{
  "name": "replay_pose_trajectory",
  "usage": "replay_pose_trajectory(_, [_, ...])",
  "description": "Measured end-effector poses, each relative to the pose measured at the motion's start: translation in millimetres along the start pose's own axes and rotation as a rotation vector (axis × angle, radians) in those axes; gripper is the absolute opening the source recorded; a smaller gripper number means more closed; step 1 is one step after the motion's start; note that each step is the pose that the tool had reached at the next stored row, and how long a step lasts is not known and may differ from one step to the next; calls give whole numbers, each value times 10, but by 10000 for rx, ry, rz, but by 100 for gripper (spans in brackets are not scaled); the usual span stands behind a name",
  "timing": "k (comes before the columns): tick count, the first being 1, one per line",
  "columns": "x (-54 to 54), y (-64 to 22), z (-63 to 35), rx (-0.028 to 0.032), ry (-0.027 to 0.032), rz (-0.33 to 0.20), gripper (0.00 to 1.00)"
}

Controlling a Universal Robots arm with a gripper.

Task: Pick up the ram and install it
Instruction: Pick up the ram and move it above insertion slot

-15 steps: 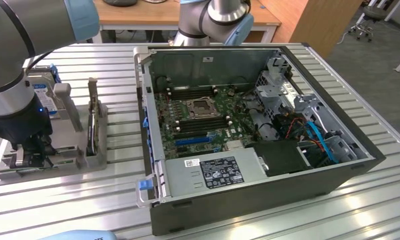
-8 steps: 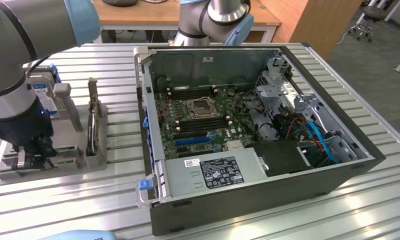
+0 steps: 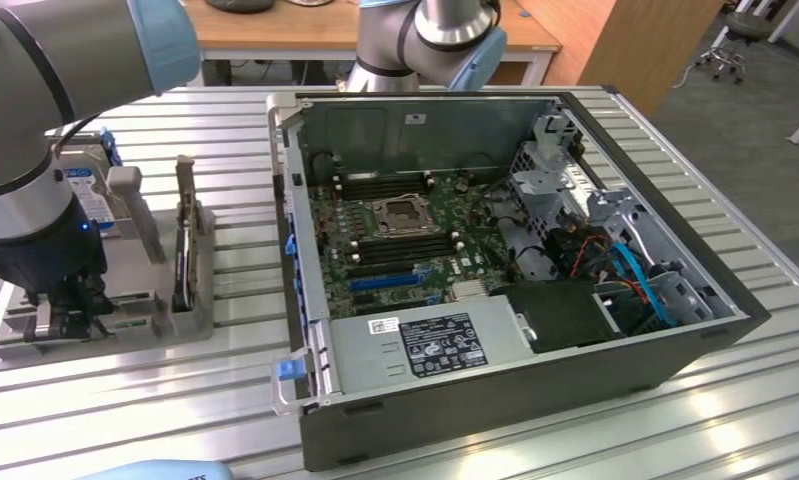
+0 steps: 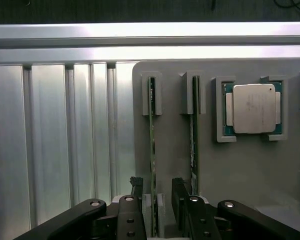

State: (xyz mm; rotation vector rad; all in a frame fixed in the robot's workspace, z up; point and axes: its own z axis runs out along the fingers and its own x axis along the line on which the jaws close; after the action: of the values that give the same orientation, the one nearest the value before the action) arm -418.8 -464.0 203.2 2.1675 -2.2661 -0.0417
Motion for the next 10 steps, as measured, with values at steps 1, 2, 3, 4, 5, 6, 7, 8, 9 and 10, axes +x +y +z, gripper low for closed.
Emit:
replay_pose_trajectory(1, [0, 0, 0, 0, 0, 0, 37])
replay_pose_trajectory(2, [0, 0, 0, 0, 0, -1, 37])
replay_pose_trajectory(3, [2, 2, -1, -2, 1, 0, 37])
replay_pose_trajectory(4, [8, 2, 0, -1, 2, 0, 37])
replay_pose_trajectory(5, [16, 1, 0, -1, 1, 1, 37])
replay_pose_trajectory(6, [20, 1, 0, -2, 1, 1, 37])
replay_pose_trajectory(7, [25, 0, 0, -1, 2, 0, 37])
replay_pose_trajectory(8, [27, 0, 0, -2, 1, 1, 37])
replay_pose_trajectory(9, [27, 0, 0, -1, 1, 1, 37])
replay_pose_trajectory(10, [27, 0, 0, -1, 1, 2, 37])
